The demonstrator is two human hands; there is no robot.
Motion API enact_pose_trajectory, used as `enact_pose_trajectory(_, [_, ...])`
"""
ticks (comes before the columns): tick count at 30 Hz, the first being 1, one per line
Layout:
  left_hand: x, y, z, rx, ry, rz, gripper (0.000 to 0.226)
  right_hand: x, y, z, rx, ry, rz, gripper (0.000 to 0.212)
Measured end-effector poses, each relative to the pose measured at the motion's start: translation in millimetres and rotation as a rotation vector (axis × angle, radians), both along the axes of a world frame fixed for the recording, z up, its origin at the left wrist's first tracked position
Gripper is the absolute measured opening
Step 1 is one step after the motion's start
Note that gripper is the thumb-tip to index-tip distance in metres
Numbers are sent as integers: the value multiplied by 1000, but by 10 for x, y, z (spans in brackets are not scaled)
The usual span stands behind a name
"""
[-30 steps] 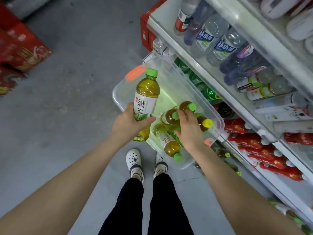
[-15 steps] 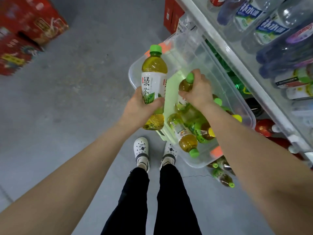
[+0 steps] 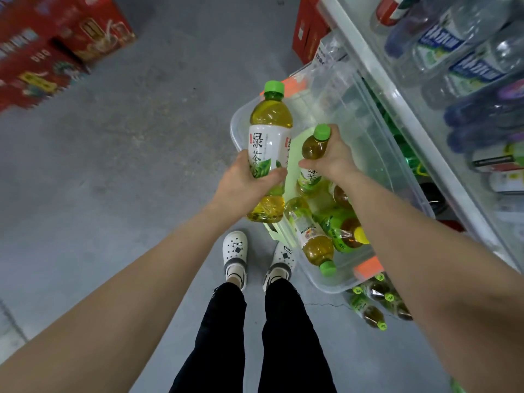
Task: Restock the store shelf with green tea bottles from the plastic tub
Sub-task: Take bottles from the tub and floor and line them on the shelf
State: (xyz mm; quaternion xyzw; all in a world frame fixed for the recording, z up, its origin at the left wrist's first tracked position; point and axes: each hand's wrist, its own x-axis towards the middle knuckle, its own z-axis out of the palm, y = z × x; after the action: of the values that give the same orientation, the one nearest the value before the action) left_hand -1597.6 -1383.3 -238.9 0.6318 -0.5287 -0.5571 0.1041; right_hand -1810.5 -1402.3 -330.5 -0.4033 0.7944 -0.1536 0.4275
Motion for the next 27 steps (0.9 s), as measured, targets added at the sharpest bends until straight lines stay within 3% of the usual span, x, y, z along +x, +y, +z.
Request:
enact_pose_trajectory(7, [-102, 106, 521, 108, 160, -19, 75, -167, 395, 895, -237, -64, -307, 82])
enact_pose_trajectory(9, [-164, 123, 719, 109, 168, -42, 72, -196, 530, 1240, -297, -31, -347, 80])
enact_pose_trajectory(11, [-229, 145, 975, 92, 183, -74, 54, -220, 675, 1571, -388, -6, -391, 78])
enact_pose_trajectory(14, [-321, 151, 1293, 44, 203, -105, 55, -266, 881, 2007, -497, -12, -452, 78])
enact_pose_trajectory(17, [-441, 112, 1614, -35, 227, -126, 63, -332, 1083, 2466, -600, -24, -481, 62])
enact_pose_trajectory(19, [-543, 78, 1869, -100, 238, -171, 55, -380, 1209, 2788, -635, 11, -492, 58])
enact_pose_trajectory(21, [-628, 63, 2109, -168, 275, -218, 48, -434, 1318, 3051, -665, 41, -512, 64])
enact_pose_trajectory(24, [-732, 86, 2442, -262, 318, -282, 56, -488, 1489, 3448, -716, 107, -570, 78])
enact_pose_trajectory(27, [-842, 141, 2721, -375, 348, -363, 59, -512, 1693, 3863, -777, 197, -588, 78])
